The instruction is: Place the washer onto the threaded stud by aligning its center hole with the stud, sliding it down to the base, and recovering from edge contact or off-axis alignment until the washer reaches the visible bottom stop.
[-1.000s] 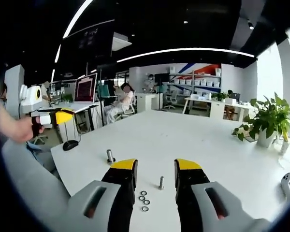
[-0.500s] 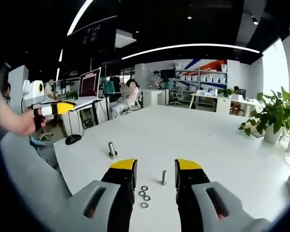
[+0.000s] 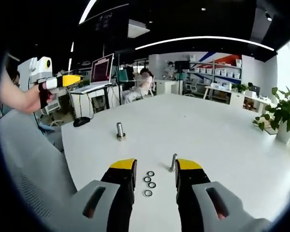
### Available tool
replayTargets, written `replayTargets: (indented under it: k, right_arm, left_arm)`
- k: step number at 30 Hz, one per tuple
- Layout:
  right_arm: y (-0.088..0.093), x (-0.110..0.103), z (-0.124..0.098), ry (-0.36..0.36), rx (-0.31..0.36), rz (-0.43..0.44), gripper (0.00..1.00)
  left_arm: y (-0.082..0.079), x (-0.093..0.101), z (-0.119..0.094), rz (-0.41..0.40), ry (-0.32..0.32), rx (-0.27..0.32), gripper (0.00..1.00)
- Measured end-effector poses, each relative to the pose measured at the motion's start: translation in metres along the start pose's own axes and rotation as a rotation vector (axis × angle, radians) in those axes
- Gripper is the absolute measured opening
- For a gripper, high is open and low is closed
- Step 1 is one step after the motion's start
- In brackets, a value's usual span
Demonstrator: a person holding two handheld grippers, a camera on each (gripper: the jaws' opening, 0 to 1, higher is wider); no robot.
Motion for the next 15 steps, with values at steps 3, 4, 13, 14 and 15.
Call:
replayTargets:
  k: [3,4,13,14,15]
  right_arm:
    - [0.012,-0.001,0.002,-0.014,-0.022,-0.019,0.34]
    - [0.015,-0.001,0.003,-0.017,-0.028,-0.014,0.34]
    - [0.044,-0.007,0.017,-0.055,-0.082,-0.012,0.34]
    - [0.047,-0.008,0.018,-0.058,-0.088,-0.012,0.33]
    - [0.053,-0.008,0.022,-0.062,-0.097,-0.006,0.33]
  left_arm:
    - [0.002,-0.003,-0.001,-0.001,-0.009,-0.003,0.22]
    - [0.002,-0.003,-0.001,-0.007,-0.008,-0.003,0.22]
    - [0.007,-0.009,-0.002,0.004,-0.031,-0.023,0.22]
    - [0.008,-0.009,-0.002,0.002,-0.03,-0.026,0.22]
    - [0.01,-0.01,-0.002,0.0,-0.031,-0.033,0.22]
Point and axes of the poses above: the point that each gripper's makers call its tool centre point, and the gripper's own axes: z roughly forward along the fingers, x roughly to its right, y roughly out of its underside, the point moved 1 cm from there along -z, roughly backward along the fingers, and after that the axes turned 4 degrees about y, right-handed, at the moved point
